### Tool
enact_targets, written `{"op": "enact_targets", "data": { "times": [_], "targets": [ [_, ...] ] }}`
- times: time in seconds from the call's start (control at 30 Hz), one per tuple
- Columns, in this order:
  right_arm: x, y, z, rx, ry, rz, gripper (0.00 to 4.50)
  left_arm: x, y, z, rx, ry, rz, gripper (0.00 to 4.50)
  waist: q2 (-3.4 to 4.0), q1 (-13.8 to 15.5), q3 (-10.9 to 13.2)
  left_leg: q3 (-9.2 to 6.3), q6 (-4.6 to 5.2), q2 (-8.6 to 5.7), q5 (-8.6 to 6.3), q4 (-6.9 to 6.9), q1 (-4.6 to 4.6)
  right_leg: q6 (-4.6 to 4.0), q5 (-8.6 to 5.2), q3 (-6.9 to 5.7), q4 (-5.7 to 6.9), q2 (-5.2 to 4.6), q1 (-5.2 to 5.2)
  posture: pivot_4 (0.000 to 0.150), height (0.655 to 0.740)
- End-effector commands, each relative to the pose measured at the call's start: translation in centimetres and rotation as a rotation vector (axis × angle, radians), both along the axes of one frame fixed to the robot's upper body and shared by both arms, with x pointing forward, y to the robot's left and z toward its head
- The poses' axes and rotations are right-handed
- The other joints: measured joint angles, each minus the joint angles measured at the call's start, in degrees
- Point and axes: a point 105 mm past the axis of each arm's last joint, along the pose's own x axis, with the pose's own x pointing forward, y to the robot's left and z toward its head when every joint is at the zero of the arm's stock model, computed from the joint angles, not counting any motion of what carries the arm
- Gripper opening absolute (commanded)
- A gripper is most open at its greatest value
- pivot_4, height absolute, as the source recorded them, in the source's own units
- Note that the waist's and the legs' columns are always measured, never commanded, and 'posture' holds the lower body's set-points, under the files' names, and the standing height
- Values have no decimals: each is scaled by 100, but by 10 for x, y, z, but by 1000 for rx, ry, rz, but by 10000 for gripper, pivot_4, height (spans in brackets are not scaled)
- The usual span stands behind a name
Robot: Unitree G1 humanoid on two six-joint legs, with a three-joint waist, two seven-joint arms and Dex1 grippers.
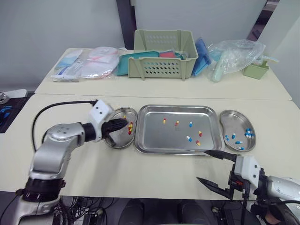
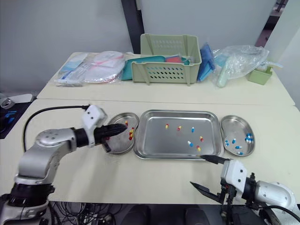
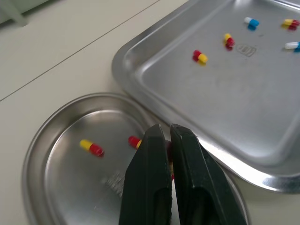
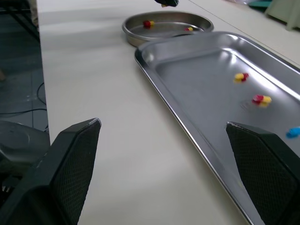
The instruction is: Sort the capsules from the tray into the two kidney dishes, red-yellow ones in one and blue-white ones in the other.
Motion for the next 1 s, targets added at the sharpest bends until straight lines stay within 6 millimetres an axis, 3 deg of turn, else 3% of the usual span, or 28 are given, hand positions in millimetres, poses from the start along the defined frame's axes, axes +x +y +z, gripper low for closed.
{"op": "enact_targets", "data": {
  "times": [0.03,0.2,0.33,0.67,1.0],
  "targets": [
    [5,10,11,14,-34,56,45000,-4,6,6,-16,-34,48,489,0,0,0,0,0,0,0,0,1,0,0,0,1,0,0,1500,7390],
    [13,15,17,22,-38,66,45000,-1,9,6,-103,-42,107,489,-6,29,3,-5,0,-1,0,0,-5,0,0,-5,-1,0,-1,1500,7390],
    [14,17,20,31,-29,55,45000,1,17,7,-124,-38,138,10702,-6,15,3,-5,0,1,0,-1,-3,0,0,-5,1,0,-3,1500,7390],
    [12,20,21,37,-21,30,45000,0,30,17,-217,-13,89,43373,-6,9,3,-5,0,1,0,-2,-2,0,0,-5,2,1,-4,1500,7390],
    [12,14,22,33,-30,-10,45000,-8,74,38,-197,-128,158,43373,-5,1,4,-3,0,2,0,-4,-2,0,0,-4,2,1,-6,1500,7390]
  ]
}}
